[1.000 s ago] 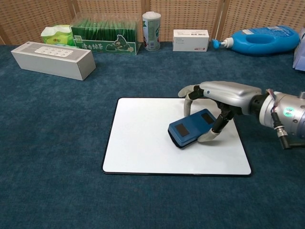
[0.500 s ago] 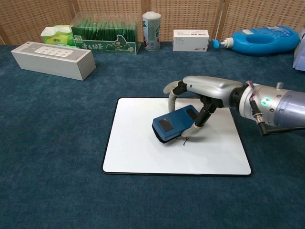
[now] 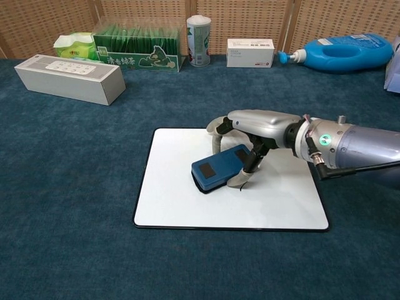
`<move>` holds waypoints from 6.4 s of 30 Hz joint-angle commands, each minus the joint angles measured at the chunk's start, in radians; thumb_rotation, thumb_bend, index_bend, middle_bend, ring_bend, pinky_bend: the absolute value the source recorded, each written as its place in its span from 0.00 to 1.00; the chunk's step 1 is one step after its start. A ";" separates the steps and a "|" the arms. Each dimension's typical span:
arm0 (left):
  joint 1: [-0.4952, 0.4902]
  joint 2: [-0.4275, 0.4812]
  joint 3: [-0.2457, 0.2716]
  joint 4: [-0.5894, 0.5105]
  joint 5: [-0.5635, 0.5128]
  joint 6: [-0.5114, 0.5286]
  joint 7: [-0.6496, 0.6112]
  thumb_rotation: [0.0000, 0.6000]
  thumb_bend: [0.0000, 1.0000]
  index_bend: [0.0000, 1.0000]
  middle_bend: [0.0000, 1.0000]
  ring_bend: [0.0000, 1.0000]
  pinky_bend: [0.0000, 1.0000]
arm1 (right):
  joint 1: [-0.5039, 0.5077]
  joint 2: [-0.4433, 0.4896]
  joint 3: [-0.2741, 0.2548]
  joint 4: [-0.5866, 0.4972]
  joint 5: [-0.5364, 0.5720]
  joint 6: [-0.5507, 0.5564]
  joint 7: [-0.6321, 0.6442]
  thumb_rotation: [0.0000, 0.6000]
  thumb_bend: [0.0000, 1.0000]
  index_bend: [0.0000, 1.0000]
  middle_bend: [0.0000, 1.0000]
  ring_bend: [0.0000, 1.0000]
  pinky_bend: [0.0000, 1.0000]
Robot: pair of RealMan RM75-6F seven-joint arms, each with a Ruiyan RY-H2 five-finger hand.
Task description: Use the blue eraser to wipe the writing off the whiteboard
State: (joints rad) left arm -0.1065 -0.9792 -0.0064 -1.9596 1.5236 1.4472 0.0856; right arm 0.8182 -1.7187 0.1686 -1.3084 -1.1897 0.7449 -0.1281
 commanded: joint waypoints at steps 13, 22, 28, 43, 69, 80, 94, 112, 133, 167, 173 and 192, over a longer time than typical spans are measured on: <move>-0.014 -0.017 -0.006 -0.006 0.012 -0.012 0.017 1.00 0.33 0.35 0.19 0.12 0.00 | -0.052 0.095 -0.033 -0.072 0.026 0.049 -0.035 1.00 0.13 0.70 0.11 0.00 0.00; -0.024 -0.029 -0.009 -0.003 0.010 -0.025 0.023 1.00 0.33 0.35 0.19 0.12 0.00 | -0.090 0.190 -0.039 -0.134 0.035 0.087 -0.037 1.00 0.13 0.70 0.11 0.00 0.00; -0.019 -0.028 -0.007 -0.002 0.011 -0.017 0.021 1.00 0.33 0.35 0.19 0.12 0.00 | -0.067 0.186 -0.014 -0.160 0.021 0.089 -0.034 1.00 0.13 0.69 0.11 0.00 0.00; -0.008 -0.018 0.000 0.000 0.015 -0.006 0.012 1.00 0.33 0.35 0.19 0.12 0.00 | -0.047 0.103 -0.033 -0.116 0.016 0.075 -0.044 1.00 0.13 0.69 0.09 0.00 0.00; -0.013 -0.026 0.002 0.001 0.039 -0.006 0.008 1.00 0.33 0.35 0.19 0.12 0.00 | -0.123 0.272 -0.060 -0.206 0.041 0.131 -0.061 1.00 0.13 0.65 0.08 0.00 0.00; -0.011 -0.022 0.002 0.023 0.023 -0.010 -0.017 1.00 0.33 0.35 0.19 0.12 0.00 | -0.067 0.177 -0.043 -0.207 0.086 0.077 -0.110 1.00 0.13 0.65 0.08 0.00 0.00; -0.008 -0.017 0.001 0.030 0.025 -0.004 -0.029 1.00 0.33 0.35 0.18 0.12 0.00 | -0.053 0.135 -0.049 -0.160 0.122 0.069 -0.130 1.00 0.13 0.65 0.08 0.00 0.00; -0.013 -0.026 0.007 0.008 0.043 -0.010 -0.001 1.00 0.33 0.35 0.17 0.12 0.00 | -0.120 0.233 -0.077 -0.200 0.111 0.117 -0.099 1.00 0.13 0.65 0.08 0.00 0.00; 0.006 -0.015 0.009 0.046 0.040 0.016 -0.055 1.00 0.33 0.35 0.17 0.11 0.00 | -0.026 0.095 -0.029 -0.171 0.155 0.068 -0.186 1.00 0.13 0.65 0.08 0.00 0.00; -0.014 -0.030 -0.002 0.025 0.041 -0.006 -0.017 1.00 0.33 0.35 0.15 0.10 0.00 | -0.022 0.260 -0.051 -0.295 0.178 0.032 -0.176 0.64 0.14 0.04 0.00 0.00 0.00; -0.025 -0.021 -0.010 0.023 0.024 -0.022 -0.014 1.00 0.33 0.35 0.15 0.10 0.00 | -0.022 0.284 -0.053 -0.307 0.188 0.047 -0.177 0.61 0.14 0.00 0.00 0.00 0.00; -0.045 -0.032 -0.019 0.022 0.016 -0.038 -0.011 1.00 0.33 0.35 0.15 0.09 0.00 | -0.082 0.313 -0.103 -0.317 0.106 0.118 -0.158 0.95 0.14 0.21 0.00 0.00 0.00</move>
State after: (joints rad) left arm -0.1512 -1.0116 -0.0256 -1.9373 1.5398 1.4090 0.0739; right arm 0.7399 -1.4059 0.0697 -1.6215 -1.0836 0.8601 -0.2809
